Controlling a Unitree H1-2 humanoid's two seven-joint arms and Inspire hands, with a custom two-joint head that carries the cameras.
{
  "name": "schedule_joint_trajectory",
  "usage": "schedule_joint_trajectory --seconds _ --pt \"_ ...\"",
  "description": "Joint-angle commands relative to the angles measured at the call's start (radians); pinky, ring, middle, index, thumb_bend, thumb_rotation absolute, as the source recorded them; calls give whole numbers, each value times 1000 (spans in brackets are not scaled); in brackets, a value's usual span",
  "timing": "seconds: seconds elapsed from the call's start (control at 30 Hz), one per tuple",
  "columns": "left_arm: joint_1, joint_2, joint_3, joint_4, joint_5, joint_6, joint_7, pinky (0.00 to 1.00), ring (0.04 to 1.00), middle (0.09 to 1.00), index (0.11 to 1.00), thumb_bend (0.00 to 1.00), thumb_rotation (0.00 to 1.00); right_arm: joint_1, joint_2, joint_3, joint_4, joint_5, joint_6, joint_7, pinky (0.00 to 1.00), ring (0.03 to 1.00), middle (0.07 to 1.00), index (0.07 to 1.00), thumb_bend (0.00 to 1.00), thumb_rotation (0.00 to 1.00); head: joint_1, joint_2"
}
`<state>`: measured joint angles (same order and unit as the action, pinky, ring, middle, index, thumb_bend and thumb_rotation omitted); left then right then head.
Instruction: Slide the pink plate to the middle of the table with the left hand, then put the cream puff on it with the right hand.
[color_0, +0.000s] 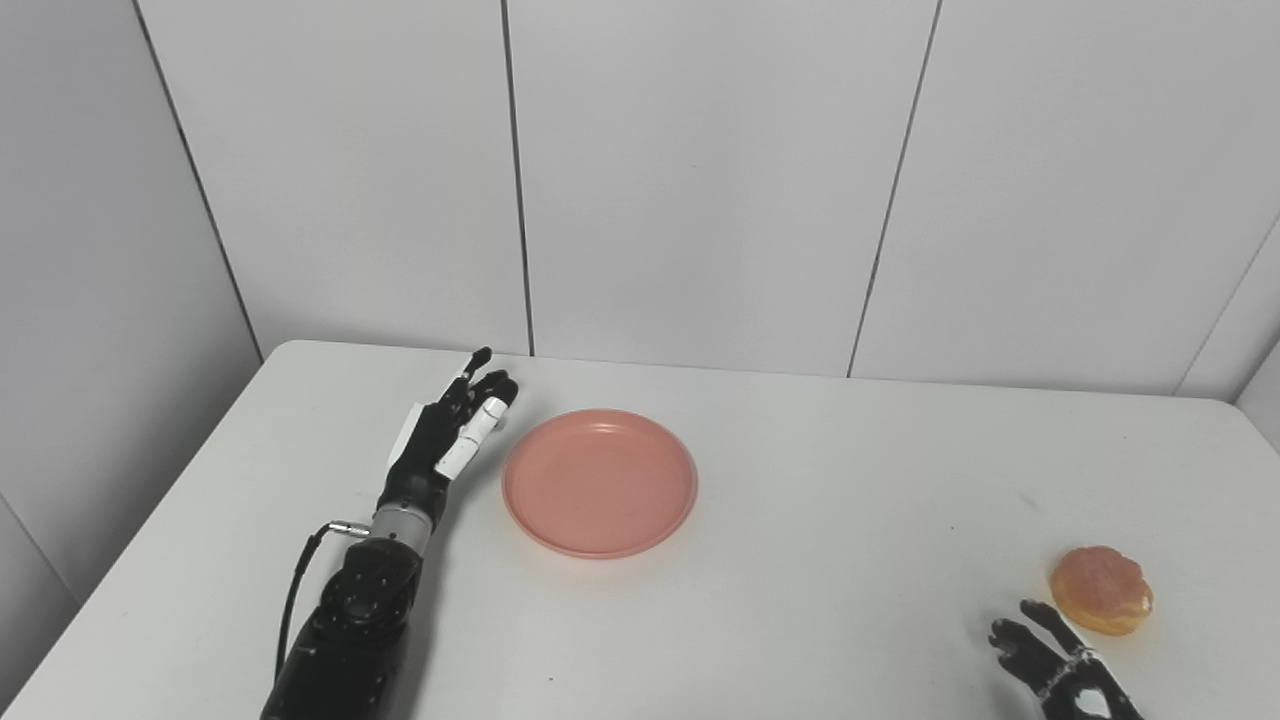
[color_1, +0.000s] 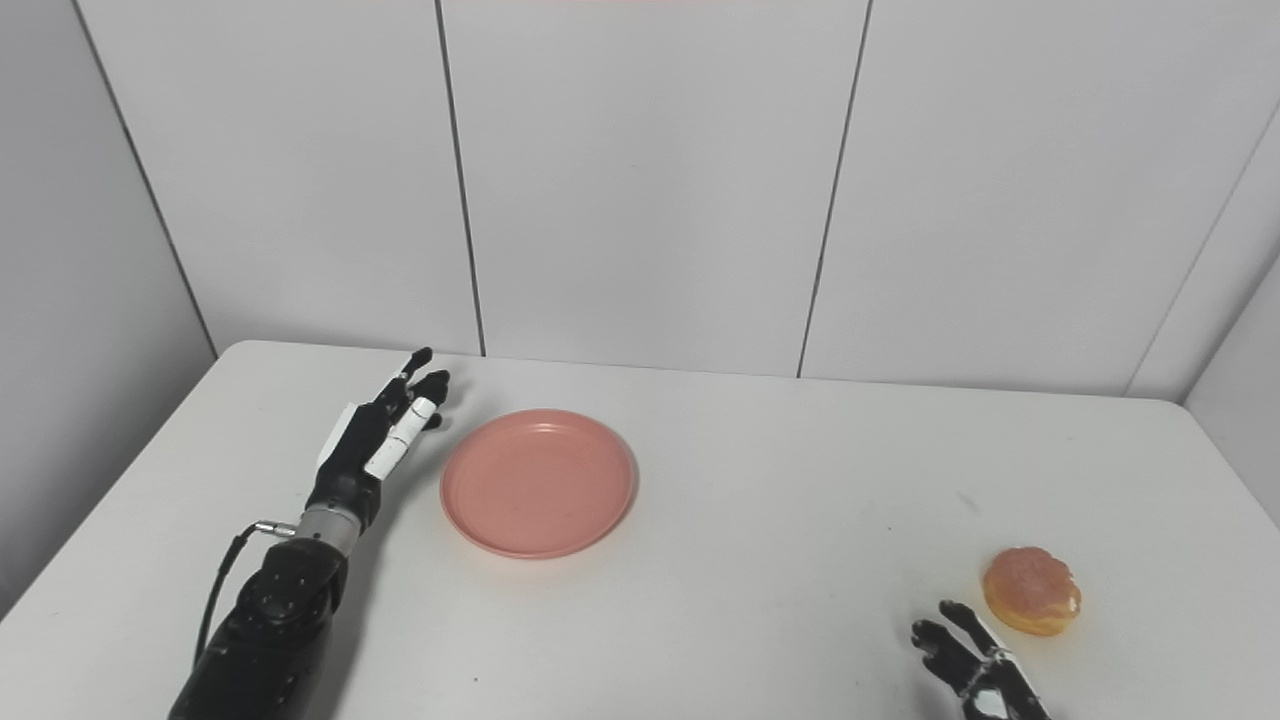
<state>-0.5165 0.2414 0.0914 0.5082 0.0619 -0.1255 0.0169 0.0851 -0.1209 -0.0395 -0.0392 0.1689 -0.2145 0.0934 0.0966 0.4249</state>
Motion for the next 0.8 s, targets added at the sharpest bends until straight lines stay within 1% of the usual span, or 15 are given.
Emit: schedule_joint_trajectory --seconds 0.0,0.1,0.17,0.23,0.3,0.37,0.53,0.63,0.77 --pt "-67 19 -2 19 16 -61 25 836 882 885 908 876 828 -8 20 41 96 -13 119 18 844 814 769 817 807 904 1 1" --pt "-92 26 2 96 10 -95 30 850 890 890 906 893 825 -6 21 41 92 -12 123 16 845 810 766 815 807 900 1 5" --pt "-106 22 11 135 -9 -114 28 841 882 881 899 875 824 -5 21 41 90 -14 125 15 841 807 765 812 807 901 1 6" --pt "-118 18 23 165 -40 -110 11 861 892 887 901 833 807 -6 21 42 91 -18 121 14 834 803 764 811 806 902 0 6" --pt "-125 16 30 185 -62 -102 -3 870 899 890 902 836 812 -7 21 43 91 -20 123 14 836 804 764 811 809 904 0 5" --pt "-128 13 34 197 -83 -95 -21 884 912 899 911 855 816 -7 22 44 89 -21 127 14 838 805 766 808 809 903 -1 5" --pt "-119 5 24 200 -101 -82 -54 848 904 891 913 837 825 -7 20 47 85 -30 124 14 839 809 771 812 806 917 -3 7" --pt "-108 -5 9 194 -87 -85 -58 833 895 887 910 862 815 -6 20 47 83 -34 126 13 837 807 769 808 804 912 -4 7" --pt "-94 -24 -10 189 -77 -88 -59 817 882 879 903 864 807 -5 19 49 78 -40 128 14 825 802 766 806 806 918 -5 10"
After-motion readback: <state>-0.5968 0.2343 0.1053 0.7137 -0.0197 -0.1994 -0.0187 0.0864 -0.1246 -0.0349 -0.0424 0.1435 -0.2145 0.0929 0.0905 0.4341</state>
